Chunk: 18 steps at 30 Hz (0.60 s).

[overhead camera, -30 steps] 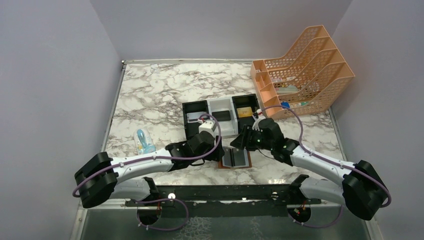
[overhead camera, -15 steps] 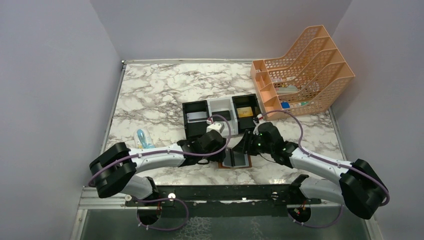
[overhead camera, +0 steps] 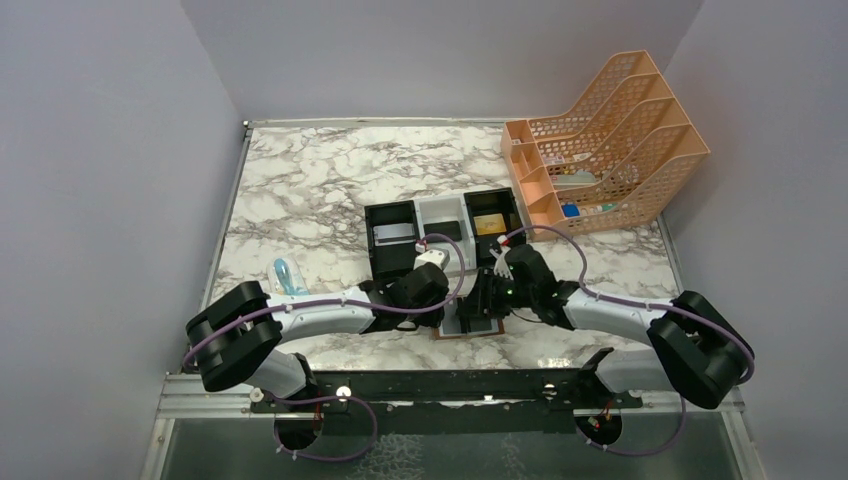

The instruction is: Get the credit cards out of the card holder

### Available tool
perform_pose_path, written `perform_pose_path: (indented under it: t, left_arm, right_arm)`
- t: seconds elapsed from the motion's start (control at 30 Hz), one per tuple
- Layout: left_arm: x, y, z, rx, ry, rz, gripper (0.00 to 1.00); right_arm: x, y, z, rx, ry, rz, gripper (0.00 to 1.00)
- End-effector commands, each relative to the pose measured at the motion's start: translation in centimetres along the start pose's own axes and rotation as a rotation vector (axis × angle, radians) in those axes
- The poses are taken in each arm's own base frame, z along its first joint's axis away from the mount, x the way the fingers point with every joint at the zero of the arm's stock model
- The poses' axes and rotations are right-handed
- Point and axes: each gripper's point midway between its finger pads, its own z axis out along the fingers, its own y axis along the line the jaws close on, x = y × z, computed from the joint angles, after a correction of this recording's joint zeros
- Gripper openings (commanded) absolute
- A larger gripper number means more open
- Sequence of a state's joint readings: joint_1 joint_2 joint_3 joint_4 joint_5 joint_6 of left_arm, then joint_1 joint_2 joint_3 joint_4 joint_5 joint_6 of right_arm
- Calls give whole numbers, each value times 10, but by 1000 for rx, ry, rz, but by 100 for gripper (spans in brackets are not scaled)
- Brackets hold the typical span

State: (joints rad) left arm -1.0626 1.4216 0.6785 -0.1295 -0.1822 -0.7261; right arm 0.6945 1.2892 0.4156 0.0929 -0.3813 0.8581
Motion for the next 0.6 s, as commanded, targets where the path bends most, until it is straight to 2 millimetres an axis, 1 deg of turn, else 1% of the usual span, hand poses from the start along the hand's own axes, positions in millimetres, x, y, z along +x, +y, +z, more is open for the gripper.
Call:
perform_pose_path:
  t: [0.0,0.13,0.27,0.43,0.57]
  left_arm:
    - [2,-4,-1,15,9,11,37]
    - [3,-4,0,11,15,16,36]
    - [6,-2,3,5,25,23,35]
    - [12,3,7,-16,41,27,32]
    - [17,9,12,-38,43,22,31]
  right_arm:
    - [-3,14,3,-51,18,-31,37]
    - [-2,7,5,-14,19,-21,37]
    - [0,-5,8,43,34,-4,37]
    - [-2,-20,9,123,18,11,37]
    - [-2,-22,8,135,17,7,37]
